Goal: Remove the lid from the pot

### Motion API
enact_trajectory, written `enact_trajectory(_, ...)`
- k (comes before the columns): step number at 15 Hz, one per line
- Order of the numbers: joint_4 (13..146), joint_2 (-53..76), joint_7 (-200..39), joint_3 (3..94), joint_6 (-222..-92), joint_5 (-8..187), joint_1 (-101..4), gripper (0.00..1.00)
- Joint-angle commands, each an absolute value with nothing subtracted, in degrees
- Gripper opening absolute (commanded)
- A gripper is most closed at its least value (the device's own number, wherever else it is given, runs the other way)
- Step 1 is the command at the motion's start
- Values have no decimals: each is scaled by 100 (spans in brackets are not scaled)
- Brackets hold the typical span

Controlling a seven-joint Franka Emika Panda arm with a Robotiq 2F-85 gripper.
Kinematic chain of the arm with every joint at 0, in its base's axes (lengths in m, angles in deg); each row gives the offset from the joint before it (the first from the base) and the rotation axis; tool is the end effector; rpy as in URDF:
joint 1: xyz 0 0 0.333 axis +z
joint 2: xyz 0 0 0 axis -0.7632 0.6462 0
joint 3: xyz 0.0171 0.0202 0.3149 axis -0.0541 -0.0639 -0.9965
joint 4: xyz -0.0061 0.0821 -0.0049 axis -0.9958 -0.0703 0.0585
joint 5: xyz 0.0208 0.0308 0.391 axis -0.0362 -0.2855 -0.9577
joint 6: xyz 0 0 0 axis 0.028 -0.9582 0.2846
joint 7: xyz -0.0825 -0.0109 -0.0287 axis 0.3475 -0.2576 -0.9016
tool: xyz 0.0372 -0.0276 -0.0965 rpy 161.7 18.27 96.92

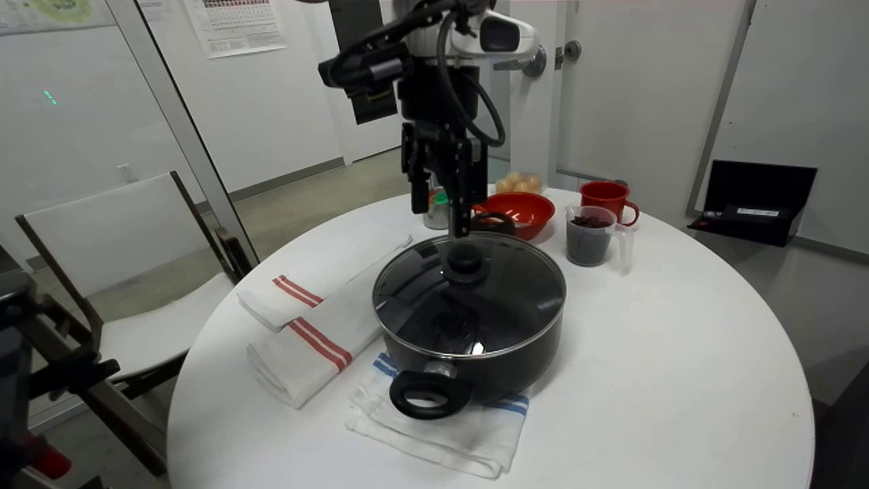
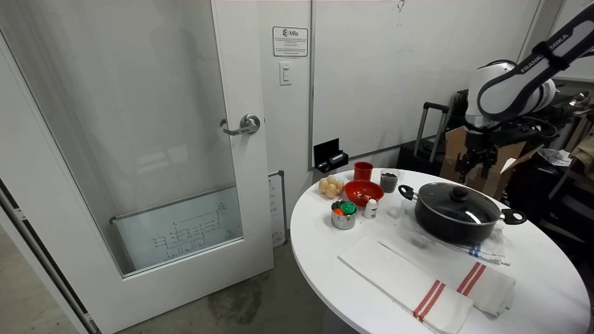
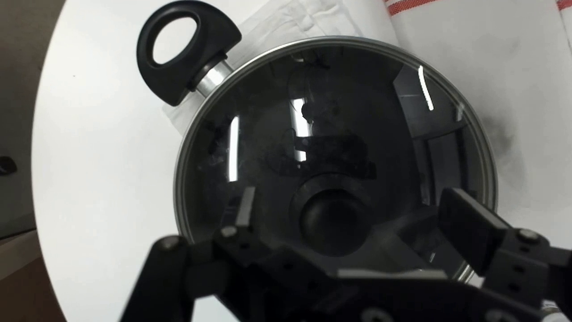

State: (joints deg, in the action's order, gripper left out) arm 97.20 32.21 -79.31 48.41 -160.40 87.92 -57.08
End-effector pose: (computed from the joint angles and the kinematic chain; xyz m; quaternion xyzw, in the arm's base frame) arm 0.5919 -0.1187 0.1389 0.9877 -0.1320 -0.0808 0.0236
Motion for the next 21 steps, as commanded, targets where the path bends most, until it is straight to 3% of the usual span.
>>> enact_trajectory(1,9204,3657,-8118,4858,-15834,8670,-5746,100)
enact_trajectory(21,8455,4341,-8173,4800,-15593,8568,-5812,100)
